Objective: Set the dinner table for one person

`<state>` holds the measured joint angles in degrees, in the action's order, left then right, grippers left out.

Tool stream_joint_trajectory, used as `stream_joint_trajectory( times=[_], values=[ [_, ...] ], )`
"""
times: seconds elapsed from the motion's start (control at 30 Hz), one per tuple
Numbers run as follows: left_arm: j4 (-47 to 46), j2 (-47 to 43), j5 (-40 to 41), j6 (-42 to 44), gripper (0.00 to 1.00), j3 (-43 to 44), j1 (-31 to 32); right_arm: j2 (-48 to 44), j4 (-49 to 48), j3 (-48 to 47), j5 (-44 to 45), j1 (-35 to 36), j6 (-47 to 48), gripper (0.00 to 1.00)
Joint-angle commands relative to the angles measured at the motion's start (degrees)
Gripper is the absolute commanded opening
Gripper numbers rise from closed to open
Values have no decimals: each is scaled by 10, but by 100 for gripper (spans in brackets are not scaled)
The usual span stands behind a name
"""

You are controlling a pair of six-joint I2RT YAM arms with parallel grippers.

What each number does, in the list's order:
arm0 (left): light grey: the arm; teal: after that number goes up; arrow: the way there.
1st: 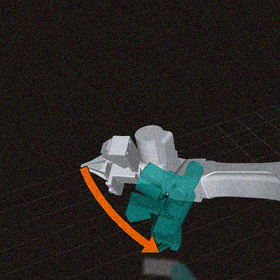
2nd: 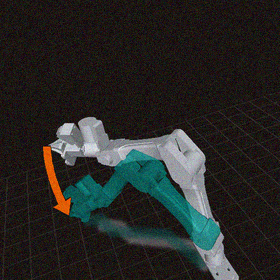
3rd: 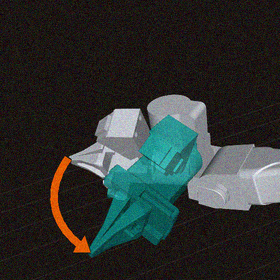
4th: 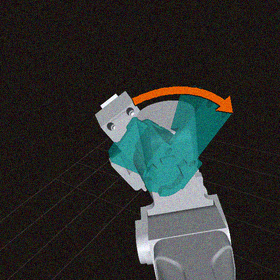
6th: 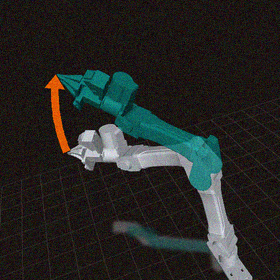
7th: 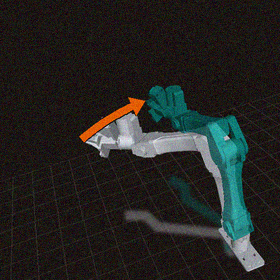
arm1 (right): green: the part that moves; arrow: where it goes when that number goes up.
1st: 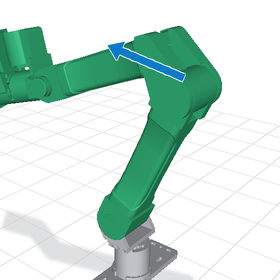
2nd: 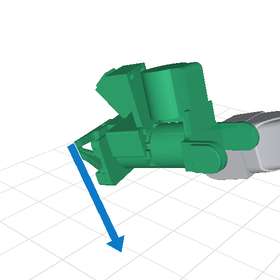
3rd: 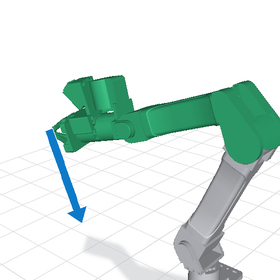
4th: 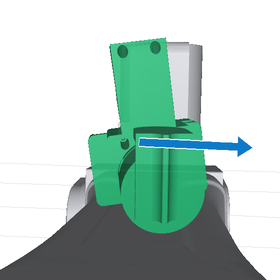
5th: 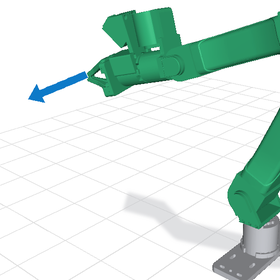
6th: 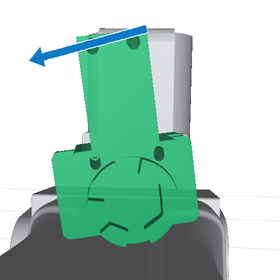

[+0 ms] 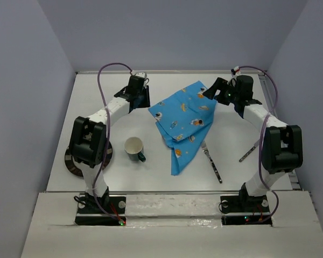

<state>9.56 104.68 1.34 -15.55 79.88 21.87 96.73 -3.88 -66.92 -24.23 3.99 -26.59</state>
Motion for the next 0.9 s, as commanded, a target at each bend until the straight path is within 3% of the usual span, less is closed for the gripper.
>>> stream_joint_trajectory(
  times=[0.0,0.33,0.7,0.87],
  values=[
    [28,38,5,3,45,41,14,-19,-16,4,-6,1,11,83],
    [9,136,9,-19,56,92,14,-15,-38,12,-23,1,-2,82],
    [-33,190,23,-47,56,99,9,-9,-44,17,-28,1,-5,82],
    [-63,192,23,-46,49,79,8,-5,-54,20,-54,1,-11,82]
  ],
)
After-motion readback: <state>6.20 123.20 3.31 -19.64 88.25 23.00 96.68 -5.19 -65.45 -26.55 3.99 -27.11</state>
